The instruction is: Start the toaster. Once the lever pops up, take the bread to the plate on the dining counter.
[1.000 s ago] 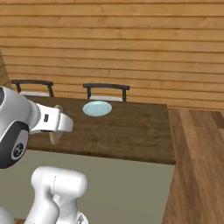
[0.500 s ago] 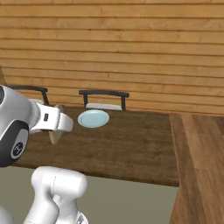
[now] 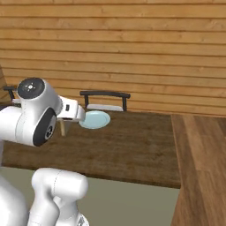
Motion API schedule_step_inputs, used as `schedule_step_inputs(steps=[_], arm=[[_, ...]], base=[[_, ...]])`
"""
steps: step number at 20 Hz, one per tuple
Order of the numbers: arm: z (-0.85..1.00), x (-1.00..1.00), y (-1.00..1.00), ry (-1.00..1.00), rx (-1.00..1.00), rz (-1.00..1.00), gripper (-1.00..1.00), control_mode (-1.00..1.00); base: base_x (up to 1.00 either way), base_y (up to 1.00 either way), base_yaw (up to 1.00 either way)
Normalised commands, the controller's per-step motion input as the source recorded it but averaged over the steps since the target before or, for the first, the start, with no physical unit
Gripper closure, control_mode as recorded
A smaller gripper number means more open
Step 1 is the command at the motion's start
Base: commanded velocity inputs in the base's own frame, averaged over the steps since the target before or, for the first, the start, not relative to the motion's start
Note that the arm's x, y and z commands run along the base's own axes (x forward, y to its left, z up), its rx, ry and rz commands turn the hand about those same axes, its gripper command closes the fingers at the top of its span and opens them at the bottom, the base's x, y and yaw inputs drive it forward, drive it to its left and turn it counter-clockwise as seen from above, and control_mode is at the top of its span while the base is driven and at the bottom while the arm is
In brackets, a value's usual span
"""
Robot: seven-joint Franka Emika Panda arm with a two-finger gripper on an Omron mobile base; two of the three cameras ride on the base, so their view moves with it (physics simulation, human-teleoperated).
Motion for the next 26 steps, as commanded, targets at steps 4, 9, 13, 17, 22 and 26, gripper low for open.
schedule_step_inputs(steps=[4, 9, 13, 17, 22, 26], arm=[[-0.26, 1.0, 0.0, 0.16, 0.12, 0.2, 1.0, -1.0], [-0.38, 1.0, 0.0, 0.14, 0.07, 0.18, 1.0, -1.0], [-0.32, 0.96, 0.0, 0.08, 0.01, 0.13, 1.0, -1.0], [-0.37, 0.58, 0.02, 0.0, 0.0, 0.07, 1.0, -1.0], [-0.33, 0.51, 0.0, 0.0, 0.0, 0.06, 1.0, -1.0], [-0.3, 0.42, 0.03, 0.0, 0.0, 0.04, 1.0, -1.0]], base=[[0.0, 0.0, 0.0], [0.0, 0.0, 0.0], [0.0, 0.0, 0.0], [0.0, 0.0, 0.0], [0.0, 0.0, 0.0], [0.0, 0.0, 0.0]])
